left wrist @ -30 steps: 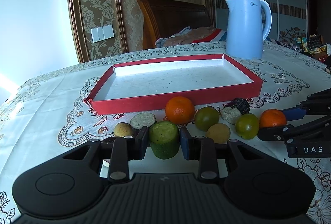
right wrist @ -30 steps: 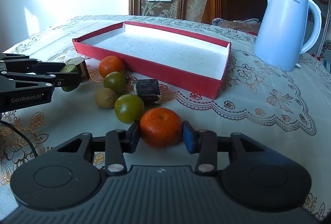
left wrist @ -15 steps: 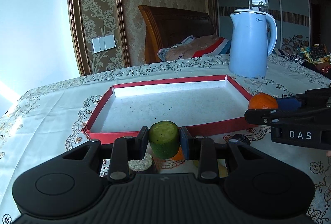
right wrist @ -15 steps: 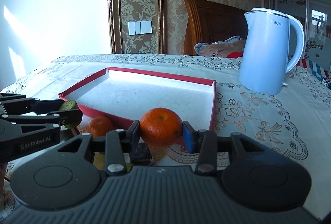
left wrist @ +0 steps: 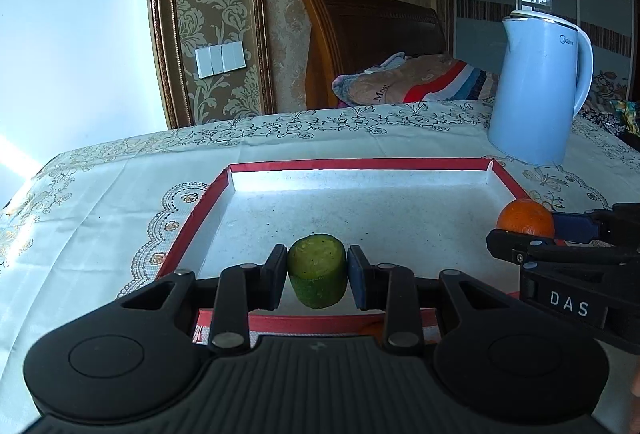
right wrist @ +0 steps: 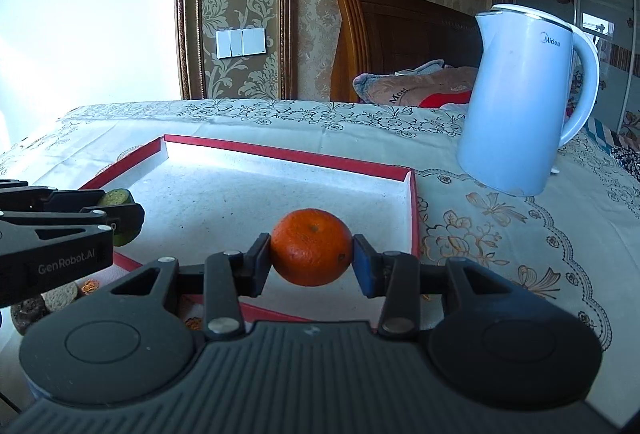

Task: Organize fruits
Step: 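Carry both held items over the red tray and lower them inside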

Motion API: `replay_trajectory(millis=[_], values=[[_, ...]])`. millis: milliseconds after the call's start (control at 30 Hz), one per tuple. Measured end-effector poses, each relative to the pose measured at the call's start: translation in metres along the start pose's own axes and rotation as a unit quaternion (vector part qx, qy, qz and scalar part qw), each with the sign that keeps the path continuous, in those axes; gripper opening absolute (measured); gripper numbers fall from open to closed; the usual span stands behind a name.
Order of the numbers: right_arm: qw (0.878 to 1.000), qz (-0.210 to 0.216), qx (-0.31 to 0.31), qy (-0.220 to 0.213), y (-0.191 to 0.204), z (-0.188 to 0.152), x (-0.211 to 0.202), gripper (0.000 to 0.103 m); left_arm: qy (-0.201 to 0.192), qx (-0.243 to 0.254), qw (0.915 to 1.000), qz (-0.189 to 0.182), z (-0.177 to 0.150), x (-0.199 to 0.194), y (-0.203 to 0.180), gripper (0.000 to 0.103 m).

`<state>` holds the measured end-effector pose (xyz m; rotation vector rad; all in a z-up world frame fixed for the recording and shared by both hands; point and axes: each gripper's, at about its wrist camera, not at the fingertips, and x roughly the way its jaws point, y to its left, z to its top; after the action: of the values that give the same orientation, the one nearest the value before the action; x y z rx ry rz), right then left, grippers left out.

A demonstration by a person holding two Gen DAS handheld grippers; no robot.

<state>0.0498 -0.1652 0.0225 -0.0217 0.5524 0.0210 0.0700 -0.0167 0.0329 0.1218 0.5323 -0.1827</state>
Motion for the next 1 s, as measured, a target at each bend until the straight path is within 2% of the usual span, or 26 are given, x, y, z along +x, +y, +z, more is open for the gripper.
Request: replay_trajectory(millis=[333, 467, 633, 767, 833, 1000], values=[[0.999, -0.013, 0.018, 0.026, -0.001, 0.021, 0.049, 0.040, 0.025, 0.008, 0.9993, 0.027, 0.021, 0.051, -0.001, 0.032], [0.998, -0.014, 0.034, 0.043, -0.007, 0.022, 0.067, 0.041, 0.040, -0.001, 0.9989, 0.025, 0.022, 0.065, 0.002, 0.032], [0.997, -0.009, 0.050, 0.064, -0.012, 0.021, 0.082, 0.040, 0.052, -0.014, 0.9983, 0.023, 0.025, 0.073, 0.005, 0.032], [0.997, -0.013, 0.041, 0.060, -0.009, 0.022, 0.084, 0.040, 0.054, -0.016, 0.9982, 0.017, 0.028, 0.074, 0.004, 0.032], [0.997, -0.016, 0.040, 0.061, -0.007, 0.023, 0.086, 0.040, 0.074, -0.008, 0.9969, 0.024, 0.028, 0.080, 0.002, 0.032], [0.996, -0.018, 0.046, 0.075, -0.008, 0.022, 0.093, 0.041, 0.075, 0.005, 0.9967, 0.031, 0.027, 0.080, -0.002, 0.032]])
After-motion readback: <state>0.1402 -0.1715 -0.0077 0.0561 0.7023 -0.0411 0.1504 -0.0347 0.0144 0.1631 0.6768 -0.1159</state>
